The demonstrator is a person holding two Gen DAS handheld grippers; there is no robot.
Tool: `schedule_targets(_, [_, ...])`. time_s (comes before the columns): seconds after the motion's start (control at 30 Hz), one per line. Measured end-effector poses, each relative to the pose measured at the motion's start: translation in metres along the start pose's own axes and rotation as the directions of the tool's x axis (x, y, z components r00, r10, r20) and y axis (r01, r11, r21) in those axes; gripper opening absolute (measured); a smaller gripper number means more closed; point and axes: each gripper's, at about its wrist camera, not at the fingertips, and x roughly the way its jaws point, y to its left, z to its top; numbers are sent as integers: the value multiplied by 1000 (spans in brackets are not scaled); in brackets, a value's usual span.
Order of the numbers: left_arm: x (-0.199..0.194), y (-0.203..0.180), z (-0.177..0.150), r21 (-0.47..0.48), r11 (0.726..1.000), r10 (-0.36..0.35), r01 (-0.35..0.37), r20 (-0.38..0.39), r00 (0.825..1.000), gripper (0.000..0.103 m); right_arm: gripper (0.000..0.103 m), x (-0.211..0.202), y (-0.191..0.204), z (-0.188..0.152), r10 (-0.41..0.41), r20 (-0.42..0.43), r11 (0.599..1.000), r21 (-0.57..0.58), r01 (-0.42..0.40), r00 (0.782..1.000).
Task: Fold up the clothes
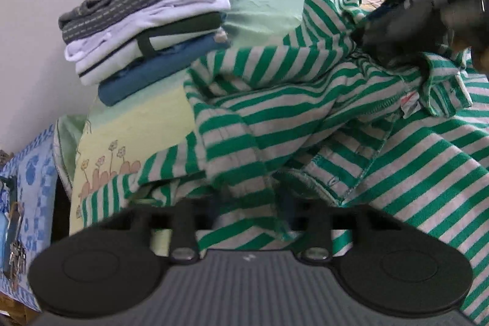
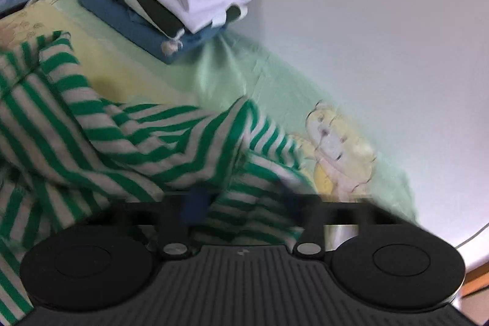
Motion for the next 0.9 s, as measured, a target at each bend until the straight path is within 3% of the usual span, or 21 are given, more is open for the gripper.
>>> schedule_targets(0.1, [-7,5,2,-12,1000,9,-9,29,1000,31,13,-10,-29,23,80,50,983,162,-87,996])
schedule_targets(0.17, [-12,7,3,-17,1000,19,-18,57,998,49,11,-17,-48,43,83,93,968,231,-103,992])
schedule_targets(0.23, [-18,10,4,-23,999,29,-27,85,996,55,11,-21,-68,62,73,129,949,295,-108,989])
schedule_targets(0.4, [-31,17,5,-38,998,50,-45,146,988,64,11,-15,-110,91,-12,145,922,385,-45,989])
schedule_targets(0.5, [-29,14,-5,-35,998,49,-45,121,991,65,12,-4,-122,99,-85,112,924,381,37,990])
schedule_targets(0.53, [-28,12,-9,-24,998,59,-56,118,991,65,15,4,-121,95,-108,88,931,358,70,990])
schedule_targets(0.63, [-25,9,-18,-8,999,54,-54,101,993,65,36,29,-121,80,-50,-6,953,300,49,999])
schedule_targets(0.67, [-25,9,-21,-12,999,41,-40,96,995,65,36,30,-119,75,-62,-12,958,278,63,998])
schedule_targets(0.73, [-24,7,-26,-16,1000,26,-24,84,996,68,41,18,-112,71,-115,43,965,243,101,992])
schedule_targets(0.77, [-24,5,-29,-16,1000,25,-23,77,997,70,49,10,-109,70,-110,83,968,233,88,991])
schedule_targets(0.8, [-23,3,-31,-18,1000,21,-20,71,997,71,55,3,-106,71,-67,123,974,224,38,990])
schedule_targets(0.83, [-23,1,-32,-24,1000,11,-9,66,998,72,68,-2,-100,73,7,146,977,208,-38,989])
schedule_targets(0.87, [-22,-2,-33,-29,1000,-2,4,62,998,72,76,-1,-93,75,102,132,973,192,-126,986])
schedule_targets(0.9, [-21,-5,-34,-31,999,-12,14,57,998,72,75,4,-85,78,207,83,957,189,-220,975])
